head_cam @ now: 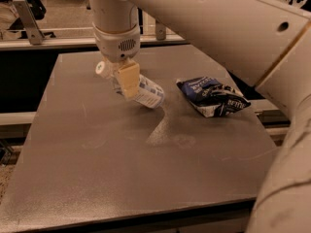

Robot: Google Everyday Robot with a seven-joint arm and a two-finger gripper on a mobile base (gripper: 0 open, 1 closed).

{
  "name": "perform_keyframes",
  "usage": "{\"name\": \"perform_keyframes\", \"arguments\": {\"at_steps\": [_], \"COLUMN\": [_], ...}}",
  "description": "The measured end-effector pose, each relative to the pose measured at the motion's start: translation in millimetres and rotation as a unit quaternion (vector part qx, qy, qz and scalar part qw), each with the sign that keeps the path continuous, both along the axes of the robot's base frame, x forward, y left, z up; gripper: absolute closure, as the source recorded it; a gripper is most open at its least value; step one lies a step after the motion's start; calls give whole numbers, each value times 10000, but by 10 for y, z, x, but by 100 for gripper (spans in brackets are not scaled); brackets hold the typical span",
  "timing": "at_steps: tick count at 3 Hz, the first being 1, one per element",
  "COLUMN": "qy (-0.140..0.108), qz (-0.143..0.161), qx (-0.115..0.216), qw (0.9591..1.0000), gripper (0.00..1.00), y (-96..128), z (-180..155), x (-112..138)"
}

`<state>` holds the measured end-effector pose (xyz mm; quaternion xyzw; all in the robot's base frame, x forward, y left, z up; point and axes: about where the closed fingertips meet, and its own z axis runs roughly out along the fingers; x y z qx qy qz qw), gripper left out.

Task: Knock blue plastic bottle over

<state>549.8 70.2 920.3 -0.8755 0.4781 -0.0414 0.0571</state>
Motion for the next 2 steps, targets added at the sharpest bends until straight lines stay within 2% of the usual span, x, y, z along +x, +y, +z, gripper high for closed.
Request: {"name": "perform_keyframes", "arguments": {"at_steps": [1, 2], "qy": [-154, -154], "qz": [266, 266], "qx": [-19, -19], "qw": [9995, 9995], "gripper": [0, 0], "y": [80, 80], "z": [-52, -52], "x": [15, 15]}}
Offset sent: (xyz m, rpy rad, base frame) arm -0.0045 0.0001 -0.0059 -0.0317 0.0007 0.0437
